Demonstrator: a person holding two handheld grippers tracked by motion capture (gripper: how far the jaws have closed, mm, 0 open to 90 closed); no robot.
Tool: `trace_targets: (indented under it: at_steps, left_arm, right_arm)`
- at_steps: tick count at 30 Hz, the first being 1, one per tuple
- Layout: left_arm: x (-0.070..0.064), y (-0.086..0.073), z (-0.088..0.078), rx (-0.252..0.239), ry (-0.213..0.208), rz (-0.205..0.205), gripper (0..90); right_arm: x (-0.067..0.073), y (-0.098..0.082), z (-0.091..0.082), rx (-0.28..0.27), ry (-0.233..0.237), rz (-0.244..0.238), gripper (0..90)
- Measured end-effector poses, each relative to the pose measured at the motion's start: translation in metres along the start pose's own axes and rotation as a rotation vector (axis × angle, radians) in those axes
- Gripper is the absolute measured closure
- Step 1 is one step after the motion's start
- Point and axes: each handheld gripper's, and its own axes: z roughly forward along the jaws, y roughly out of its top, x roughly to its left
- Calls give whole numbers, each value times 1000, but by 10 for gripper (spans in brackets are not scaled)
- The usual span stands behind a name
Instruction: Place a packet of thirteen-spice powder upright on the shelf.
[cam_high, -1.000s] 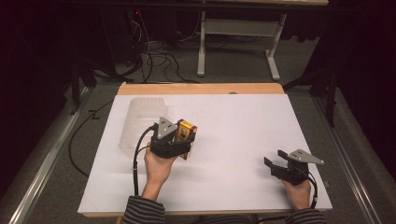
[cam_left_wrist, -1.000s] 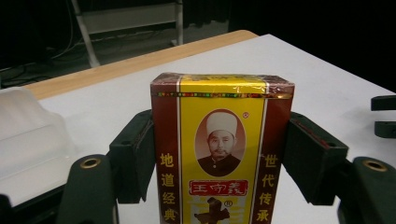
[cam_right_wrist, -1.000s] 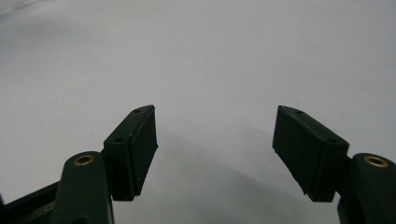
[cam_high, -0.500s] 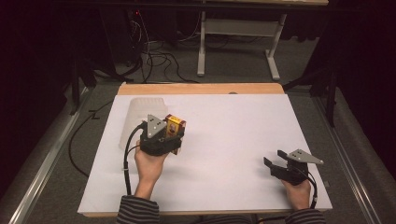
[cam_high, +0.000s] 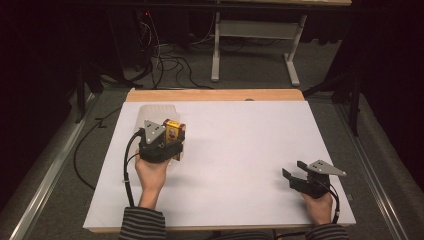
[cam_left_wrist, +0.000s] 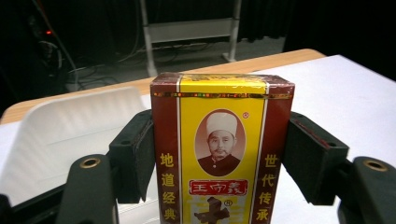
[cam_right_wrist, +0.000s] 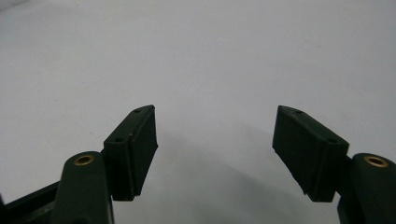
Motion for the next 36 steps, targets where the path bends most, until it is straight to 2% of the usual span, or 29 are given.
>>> trace_targets:
  at_steps: [6, 16, 26, 36]
  left_arm:
    - [10, -5, 1, 0, 42, -18, 327]
    - [22, -17, 5, 21, 87, -35, 327]
    - [29, -27, 7, 21, 116, -36, 325]
    - [32, -34, 6, 37, 125, -34, 326]
  right_arm:
    - [0, 0, 0, 1, 0, -1, 310]
    - [1, 0, 0, 3, -3, 0, 310]
    - [1, 0, 0, 1, -5, -5, 309]
    - [1, 0, 0, 3, -7, -11, 308]
